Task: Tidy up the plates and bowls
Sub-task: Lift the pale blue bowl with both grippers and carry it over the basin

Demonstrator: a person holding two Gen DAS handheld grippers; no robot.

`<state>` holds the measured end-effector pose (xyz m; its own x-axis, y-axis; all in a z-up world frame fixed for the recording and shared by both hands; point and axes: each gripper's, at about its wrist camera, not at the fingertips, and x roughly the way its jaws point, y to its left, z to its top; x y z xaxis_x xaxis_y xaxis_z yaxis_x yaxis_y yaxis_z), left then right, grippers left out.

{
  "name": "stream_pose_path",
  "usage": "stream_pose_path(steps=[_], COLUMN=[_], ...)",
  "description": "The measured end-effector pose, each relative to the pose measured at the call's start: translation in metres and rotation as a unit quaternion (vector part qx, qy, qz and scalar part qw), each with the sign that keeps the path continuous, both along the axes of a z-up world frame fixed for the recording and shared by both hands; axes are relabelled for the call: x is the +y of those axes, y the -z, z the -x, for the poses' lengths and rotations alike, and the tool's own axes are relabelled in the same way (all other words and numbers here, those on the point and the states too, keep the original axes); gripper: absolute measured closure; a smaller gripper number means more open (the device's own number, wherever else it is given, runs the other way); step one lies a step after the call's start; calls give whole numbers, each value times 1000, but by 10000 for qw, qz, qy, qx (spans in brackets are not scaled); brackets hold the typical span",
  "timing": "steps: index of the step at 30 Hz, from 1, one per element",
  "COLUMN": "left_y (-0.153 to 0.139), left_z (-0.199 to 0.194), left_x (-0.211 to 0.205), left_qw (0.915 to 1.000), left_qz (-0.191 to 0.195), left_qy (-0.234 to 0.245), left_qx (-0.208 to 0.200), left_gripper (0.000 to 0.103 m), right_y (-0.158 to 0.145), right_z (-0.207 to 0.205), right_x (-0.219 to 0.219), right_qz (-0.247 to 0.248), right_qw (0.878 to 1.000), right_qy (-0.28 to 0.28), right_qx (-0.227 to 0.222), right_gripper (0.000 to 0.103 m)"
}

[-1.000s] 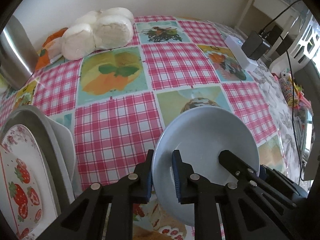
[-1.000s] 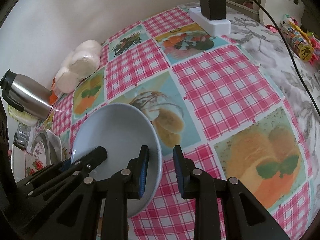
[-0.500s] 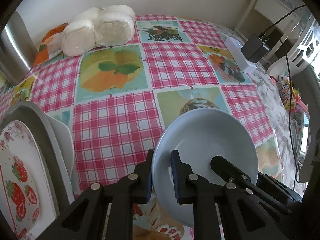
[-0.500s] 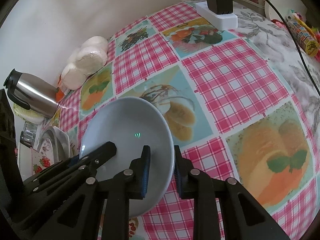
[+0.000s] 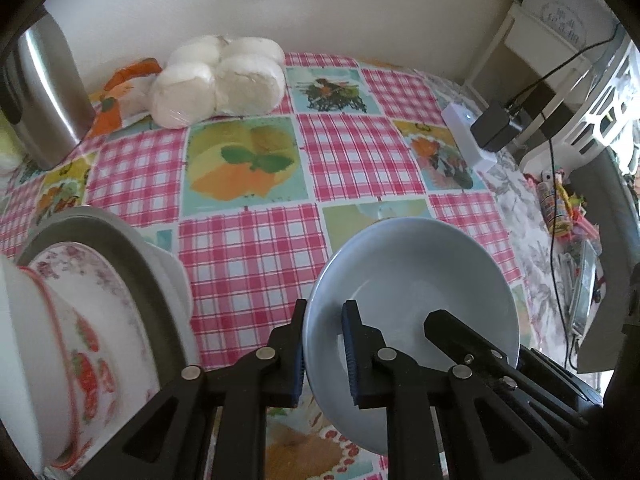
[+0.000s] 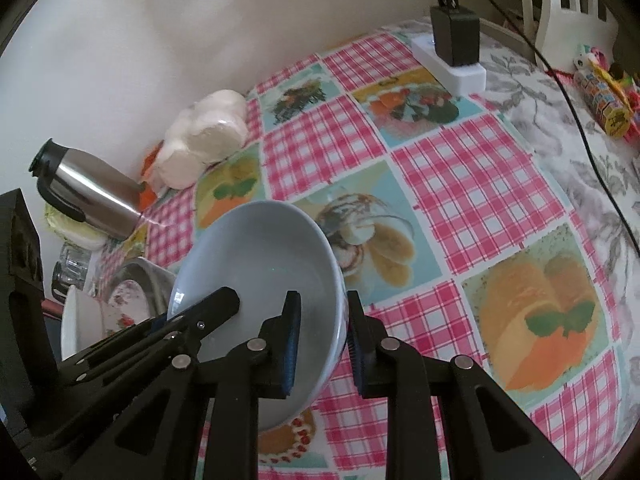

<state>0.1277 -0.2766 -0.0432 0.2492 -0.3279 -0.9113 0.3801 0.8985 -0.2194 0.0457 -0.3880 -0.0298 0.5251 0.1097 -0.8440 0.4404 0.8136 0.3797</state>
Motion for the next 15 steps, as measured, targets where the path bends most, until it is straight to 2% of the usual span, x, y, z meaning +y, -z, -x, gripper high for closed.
stream_pose_path(steps=[15], left_y=[-58], left_z=[10], left_x=[43], left_qw=[9989], left_qz=[214], left_qy=[-221], left_qx=[-364], left_gripper=[84], right_y=[-59], right_z=[-1], right_x=[43], right_qz=[106], right_qw=[9990], right_qy=[-175], right_qx=[-387], right_gripper=[80])
